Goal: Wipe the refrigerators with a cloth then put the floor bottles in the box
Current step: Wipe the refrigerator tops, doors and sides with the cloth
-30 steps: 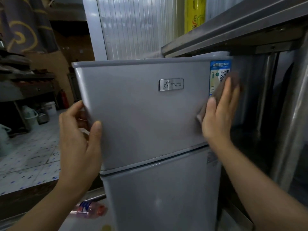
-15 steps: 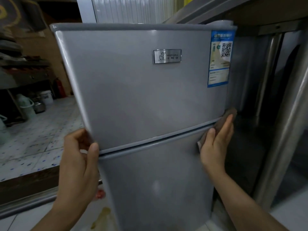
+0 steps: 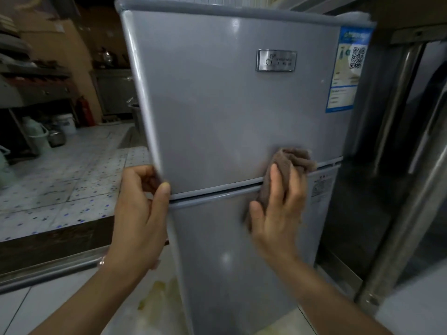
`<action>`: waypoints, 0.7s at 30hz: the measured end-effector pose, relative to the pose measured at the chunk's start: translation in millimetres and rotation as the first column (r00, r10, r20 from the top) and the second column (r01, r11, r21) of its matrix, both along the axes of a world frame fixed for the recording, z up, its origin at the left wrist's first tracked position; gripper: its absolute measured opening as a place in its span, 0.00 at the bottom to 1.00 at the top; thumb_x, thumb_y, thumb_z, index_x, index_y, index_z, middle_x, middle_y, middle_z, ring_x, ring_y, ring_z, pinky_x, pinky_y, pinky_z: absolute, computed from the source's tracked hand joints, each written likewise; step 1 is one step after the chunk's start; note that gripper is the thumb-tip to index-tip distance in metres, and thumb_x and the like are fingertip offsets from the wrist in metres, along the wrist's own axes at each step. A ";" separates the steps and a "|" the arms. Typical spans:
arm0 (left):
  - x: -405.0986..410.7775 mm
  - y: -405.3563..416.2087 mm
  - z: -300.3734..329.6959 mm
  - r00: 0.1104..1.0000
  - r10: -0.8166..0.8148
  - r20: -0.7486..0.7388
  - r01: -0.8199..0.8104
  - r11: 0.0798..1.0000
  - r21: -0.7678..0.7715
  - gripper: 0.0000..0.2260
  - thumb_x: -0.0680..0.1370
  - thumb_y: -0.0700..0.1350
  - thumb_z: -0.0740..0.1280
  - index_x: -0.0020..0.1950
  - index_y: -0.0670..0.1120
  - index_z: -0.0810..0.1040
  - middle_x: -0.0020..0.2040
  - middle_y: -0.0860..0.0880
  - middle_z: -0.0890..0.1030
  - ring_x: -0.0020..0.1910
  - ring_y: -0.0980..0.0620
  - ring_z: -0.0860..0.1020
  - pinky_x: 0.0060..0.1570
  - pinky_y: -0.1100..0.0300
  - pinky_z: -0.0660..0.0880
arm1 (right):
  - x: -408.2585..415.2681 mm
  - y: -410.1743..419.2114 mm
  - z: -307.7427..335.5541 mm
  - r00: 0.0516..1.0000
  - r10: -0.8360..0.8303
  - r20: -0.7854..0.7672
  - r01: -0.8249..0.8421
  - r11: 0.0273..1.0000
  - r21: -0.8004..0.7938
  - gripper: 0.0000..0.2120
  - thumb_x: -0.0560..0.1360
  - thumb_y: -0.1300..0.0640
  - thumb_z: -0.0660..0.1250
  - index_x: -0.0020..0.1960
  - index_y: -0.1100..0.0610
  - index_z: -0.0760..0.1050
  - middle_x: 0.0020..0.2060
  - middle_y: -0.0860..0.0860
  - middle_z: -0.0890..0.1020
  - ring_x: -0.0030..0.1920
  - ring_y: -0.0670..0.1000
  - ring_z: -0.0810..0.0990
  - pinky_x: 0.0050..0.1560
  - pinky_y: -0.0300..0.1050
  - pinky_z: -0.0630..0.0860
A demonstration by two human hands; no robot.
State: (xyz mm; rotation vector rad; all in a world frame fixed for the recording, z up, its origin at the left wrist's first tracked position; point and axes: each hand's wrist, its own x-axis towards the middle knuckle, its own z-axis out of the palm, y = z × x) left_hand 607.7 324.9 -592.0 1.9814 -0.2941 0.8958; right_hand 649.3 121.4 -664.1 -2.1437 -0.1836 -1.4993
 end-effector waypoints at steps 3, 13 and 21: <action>-1.2 1.6 3.5 0.998 -0.050 -0.028 0.050 0.999 -0.015 0.06 0.78 0.46 0.60 0.54 0.50 0.66 0.46 0.56 0.74 0.46 0.63 0.73 0.43 0.68 0.70 | 8.7 -34.6 7.5 0.997 -0.070 -0.044 0.077 0.982 0.175 0.30 0.77 0.49 0.55 0.75 0.58 0.56 0.73 0.62 0.55 0.73 0.63 0.57 0.70 0.64 0.59; -4.2 10.3 10.1 0.995 -0.079 -0.058 0.082 0.995 0.061 0.04 0.77 0.48 0.60 0.50 0.51 0.67 0.44 0.57 0.75 0.45 0.62 0.75 0.41 0.64 0.72 | -28.4 93.3 -4.9 0.979 0.198 0.049 -0.199 0.980 0.017 0.26 0.79 0.48 0.48 0.73 0.61 0.60 0.74 0.58 0.56 0.74 0.66 0.54 0.71 0.66 0.54; -14.8 29.3 -1.7 0.976 -0.175 -0.126 0.178 0.984 0.013 0.12 0.78 0.39 0.62 0.55 0.55 0.74 0.49 0.56 0.78 0.48 0.58 0.76 0.45 0.67 0.75 | -7.0 13.7 5.9 0.972 0.178 0.156 -0.197 0.973 0.119 0.17 0.80 0.59 0.52 0.68 0.60 0.63 0.70 0.60 0.62 0.72 0.66 0.61 0.71 0.65 0.58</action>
